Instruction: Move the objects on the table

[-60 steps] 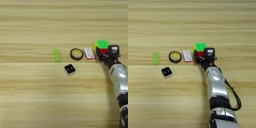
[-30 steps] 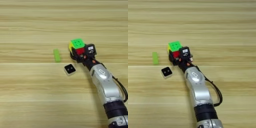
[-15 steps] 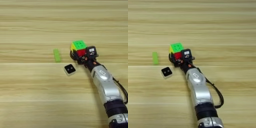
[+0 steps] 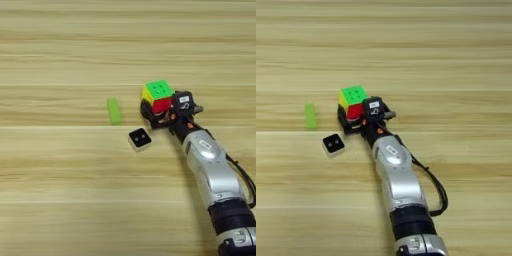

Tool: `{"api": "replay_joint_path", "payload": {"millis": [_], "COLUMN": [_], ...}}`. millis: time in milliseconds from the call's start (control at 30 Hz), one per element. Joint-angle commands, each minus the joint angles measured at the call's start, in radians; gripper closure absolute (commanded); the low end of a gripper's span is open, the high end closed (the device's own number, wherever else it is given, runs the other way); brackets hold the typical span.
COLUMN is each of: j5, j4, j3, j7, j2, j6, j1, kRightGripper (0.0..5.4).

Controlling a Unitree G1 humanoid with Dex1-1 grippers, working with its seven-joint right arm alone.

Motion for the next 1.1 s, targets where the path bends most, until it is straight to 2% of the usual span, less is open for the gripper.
{"api": "replay_joint_path", "payload": {"millis": [33,567,733,1100], "j5": [0.003,0.008,0.014,0.02], "j4": [-0.065,-0.062,-0.057,-0.045], "j3": [-0.007,-0.01,-0.009,-0.021], "j7": [-0.003,0.003,0.014,0.013], "j2": [-0.009,-0.01,-0.009,-0.007], "j6": [-0.037,-0.039,-0.042,-0.051], "j1": [-0.056,-0.06,-0.062,-0.076], "kRightGripper": [0.04,0.04,0.73,1.88]}}
